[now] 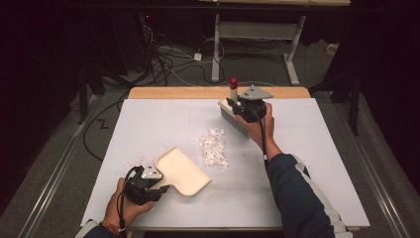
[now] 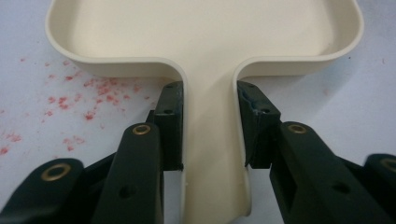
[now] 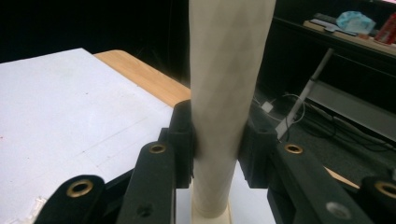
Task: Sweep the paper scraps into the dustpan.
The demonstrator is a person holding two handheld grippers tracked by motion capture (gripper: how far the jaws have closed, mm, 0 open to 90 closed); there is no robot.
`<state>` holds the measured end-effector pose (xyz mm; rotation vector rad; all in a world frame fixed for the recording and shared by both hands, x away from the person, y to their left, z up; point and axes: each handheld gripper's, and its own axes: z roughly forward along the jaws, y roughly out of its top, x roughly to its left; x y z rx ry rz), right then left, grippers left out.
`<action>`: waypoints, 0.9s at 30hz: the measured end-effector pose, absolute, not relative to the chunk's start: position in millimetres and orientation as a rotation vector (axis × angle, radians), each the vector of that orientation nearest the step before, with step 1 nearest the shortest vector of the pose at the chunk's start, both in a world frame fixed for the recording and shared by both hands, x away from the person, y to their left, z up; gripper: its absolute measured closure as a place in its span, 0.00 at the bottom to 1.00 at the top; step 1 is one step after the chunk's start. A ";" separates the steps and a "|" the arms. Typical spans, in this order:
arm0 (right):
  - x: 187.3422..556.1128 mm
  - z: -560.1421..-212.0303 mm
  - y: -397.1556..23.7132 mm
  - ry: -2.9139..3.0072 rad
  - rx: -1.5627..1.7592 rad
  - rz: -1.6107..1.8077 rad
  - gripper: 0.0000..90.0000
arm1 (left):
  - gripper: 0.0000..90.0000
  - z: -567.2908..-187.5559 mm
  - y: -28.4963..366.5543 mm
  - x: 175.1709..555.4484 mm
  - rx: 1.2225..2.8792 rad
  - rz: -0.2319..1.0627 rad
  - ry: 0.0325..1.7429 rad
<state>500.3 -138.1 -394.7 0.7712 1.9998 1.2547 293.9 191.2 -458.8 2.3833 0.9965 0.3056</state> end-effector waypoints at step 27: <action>453.3 -416.1 -107.5 2.195 0.411 1.508 0.77 | 0.71 -461.7 183.8 297.7 2.380 0.296 0.999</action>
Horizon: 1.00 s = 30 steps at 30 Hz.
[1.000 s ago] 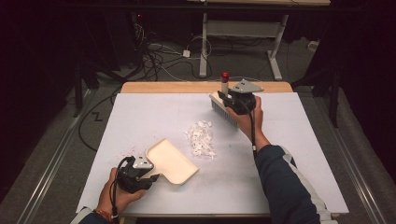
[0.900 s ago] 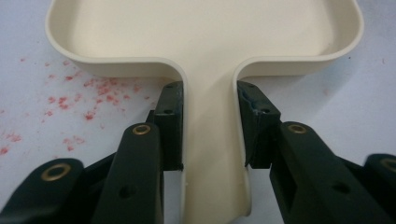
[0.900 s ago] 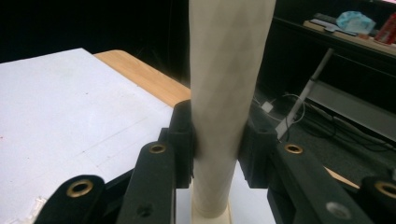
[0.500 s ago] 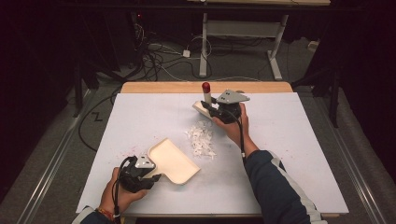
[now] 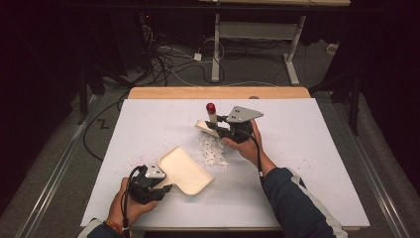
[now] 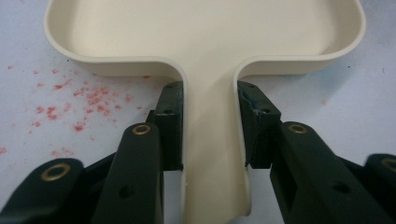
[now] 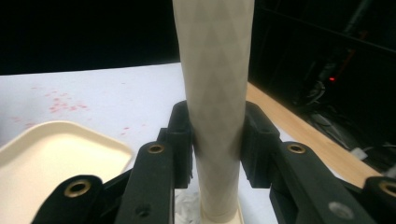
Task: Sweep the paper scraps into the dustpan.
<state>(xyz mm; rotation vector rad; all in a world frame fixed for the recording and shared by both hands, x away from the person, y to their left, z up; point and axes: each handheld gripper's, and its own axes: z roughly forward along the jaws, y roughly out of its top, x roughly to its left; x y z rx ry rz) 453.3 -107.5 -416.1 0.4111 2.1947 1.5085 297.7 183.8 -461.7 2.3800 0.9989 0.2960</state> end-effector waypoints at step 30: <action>383.9 -411.8 -77.4 2.239 0.228 1.612 0.78 | 0.70 -466.4 161.4 313.6 2.425 0.252 0.979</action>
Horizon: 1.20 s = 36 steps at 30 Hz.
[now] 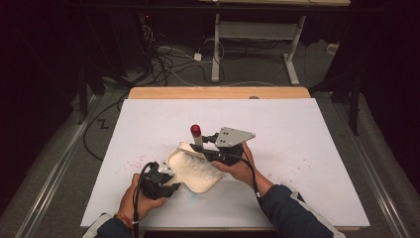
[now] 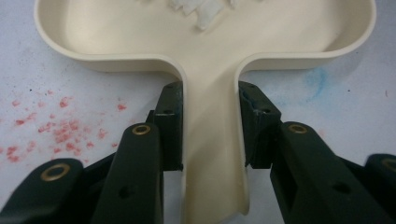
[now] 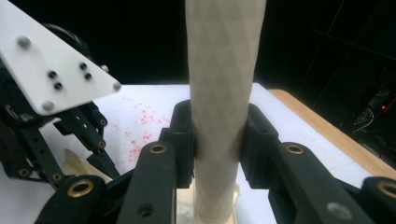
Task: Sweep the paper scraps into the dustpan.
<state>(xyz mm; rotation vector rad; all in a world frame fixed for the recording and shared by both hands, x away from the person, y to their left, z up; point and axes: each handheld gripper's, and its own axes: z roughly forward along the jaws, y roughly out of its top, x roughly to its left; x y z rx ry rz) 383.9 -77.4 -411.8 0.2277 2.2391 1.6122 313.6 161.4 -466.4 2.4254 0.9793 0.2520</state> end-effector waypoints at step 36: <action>386.6 -407.1 -146.7 1.948 0.656 1.321 0.78 | 0.70 -470.1 155.0 300.0 2.420 0.273 0.993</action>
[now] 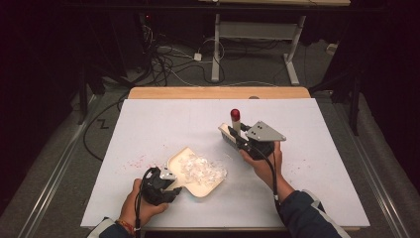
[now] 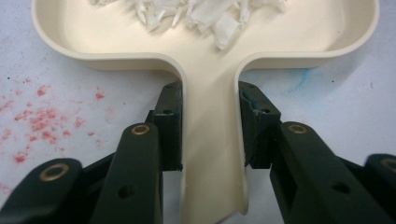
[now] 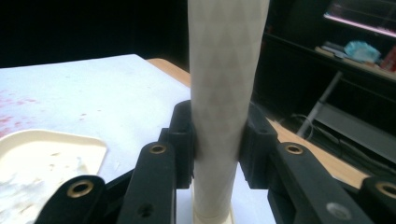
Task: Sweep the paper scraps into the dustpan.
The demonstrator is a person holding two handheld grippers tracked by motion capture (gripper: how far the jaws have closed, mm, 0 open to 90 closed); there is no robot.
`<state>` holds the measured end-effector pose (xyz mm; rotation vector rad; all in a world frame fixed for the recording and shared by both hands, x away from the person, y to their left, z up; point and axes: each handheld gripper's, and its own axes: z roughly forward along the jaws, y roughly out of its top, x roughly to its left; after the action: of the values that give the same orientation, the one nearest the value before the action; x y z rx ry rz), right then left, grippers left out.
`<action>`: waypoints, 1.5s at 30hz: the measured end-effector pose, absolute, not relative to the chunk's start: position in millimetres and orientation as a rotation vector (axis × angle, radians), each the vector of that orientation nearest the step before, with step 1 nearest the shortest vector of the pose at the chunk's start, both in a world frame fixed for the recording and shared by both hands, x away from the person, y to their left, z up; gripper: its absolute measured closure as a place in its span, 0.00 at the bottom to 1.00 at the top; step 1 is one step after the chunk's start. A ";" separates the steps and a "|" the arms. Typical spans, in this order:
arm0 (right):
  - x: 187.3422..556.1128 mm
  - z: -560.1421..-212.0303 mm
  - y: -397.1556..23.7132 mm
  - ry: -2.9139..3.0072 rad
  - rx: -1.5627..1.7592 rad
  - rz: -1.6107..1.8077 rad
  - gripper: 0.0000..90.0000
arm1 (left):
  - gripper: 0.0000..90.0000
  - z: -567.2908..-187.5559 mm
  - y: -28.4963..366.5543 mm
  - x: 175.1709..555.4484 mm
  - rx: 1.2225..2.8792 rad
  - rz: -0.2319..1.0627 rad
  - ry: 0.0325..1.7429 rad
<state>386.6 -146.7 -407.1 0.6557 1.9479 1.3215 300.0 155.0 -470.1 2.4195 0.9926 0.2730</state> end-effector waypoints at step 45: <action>348.4 -370.4 -123.1 2.019 0.575 1.586 0.78 | 0.70 -469.9 153.2 303.0 2.422 0.270 0.993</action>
<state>348.4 -123.1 -370.4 0.5745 2.0186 1.5862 303.0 153.2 -469.9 2.4216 0.9926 0.2701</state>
